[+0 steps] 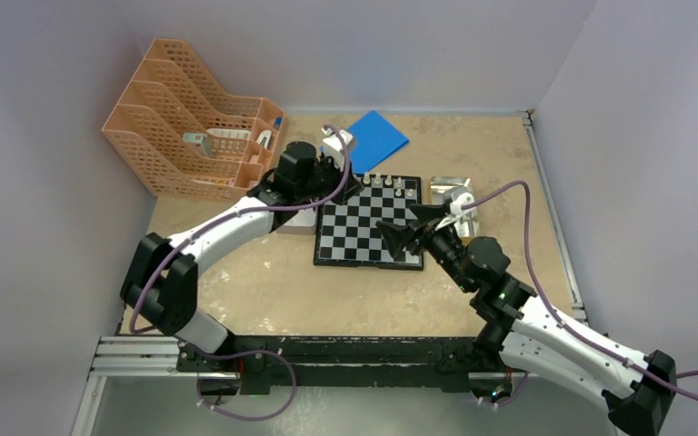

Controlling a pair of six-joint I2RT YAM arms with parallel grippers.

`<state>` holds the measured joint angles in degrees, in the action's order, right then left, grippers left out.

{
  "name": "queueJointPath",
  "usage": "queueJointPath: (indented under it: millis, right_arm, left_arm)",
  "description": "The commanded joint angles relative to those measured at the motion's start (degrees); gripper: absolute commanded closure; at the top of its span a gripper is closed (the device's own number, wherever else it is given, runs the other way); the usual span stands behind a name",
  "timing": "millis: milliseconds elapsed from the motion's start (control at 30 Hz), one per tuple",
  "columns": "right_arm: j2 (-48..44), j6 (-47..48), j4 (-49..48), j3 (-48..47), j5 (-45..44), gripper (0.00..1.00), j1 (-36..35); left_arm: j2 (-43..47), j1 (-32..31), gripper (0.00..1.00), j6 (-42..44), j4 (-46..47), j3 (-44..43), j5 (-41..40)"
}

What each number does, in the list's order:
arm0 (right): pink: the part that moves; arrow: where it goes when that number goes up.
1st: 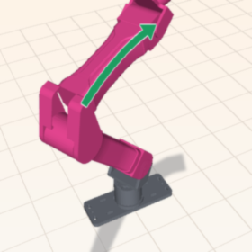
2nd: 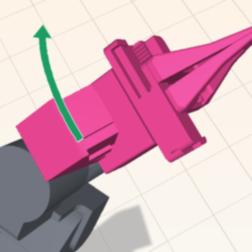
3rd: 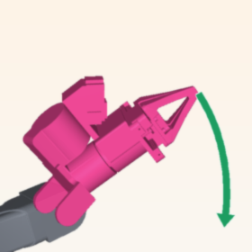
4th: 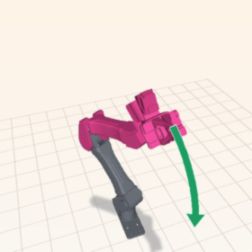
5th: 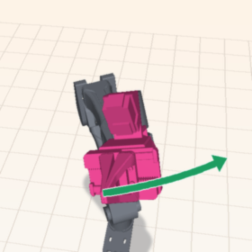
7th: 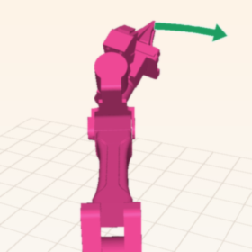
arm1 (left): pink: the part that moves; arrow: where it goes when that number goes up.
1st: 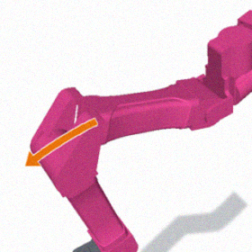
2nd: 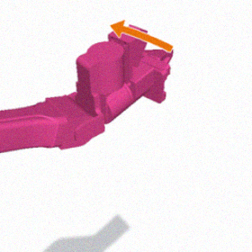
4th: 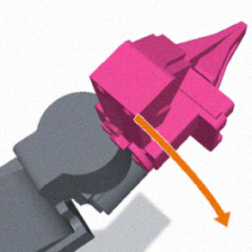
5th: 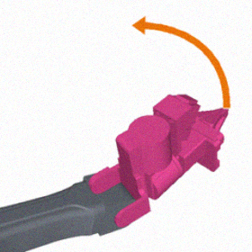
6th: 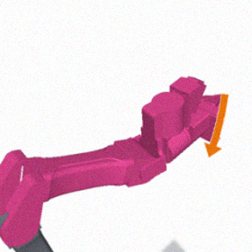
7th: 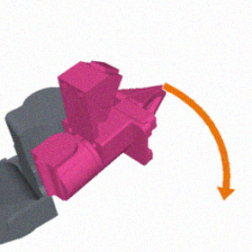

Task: Set up the chess pieces on the board
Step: Place the chess piece on the chessboard.

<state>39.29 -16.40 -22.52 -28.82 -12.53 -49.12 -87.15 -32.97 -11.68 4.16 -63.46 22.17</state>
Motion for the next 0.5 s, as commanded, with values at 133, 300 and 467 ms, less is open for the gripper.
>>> queueJointPath:
  millis: [133,300,467]
  right_arm:
    - [0.5,-5.9,8.2,-5.3,-12.4,0.01,-0.2]
    - [0.6,-6.1,7.5,-4.5,-13.1,0.01,-0.3]
    - [1.4,-7.0,9.8,-5.6,-15.8,0.01,-0.2]
  left_arm:
    - [-7.5,-0.2,1.00,3.2,9.4,2.6,-17.8]
    - [-11.8,0.0,1.00,4.0,9.9,1.2,-20.0]
    - [-15.8,1.8,1.00,1.0,4.1,-2.9,-20.0]
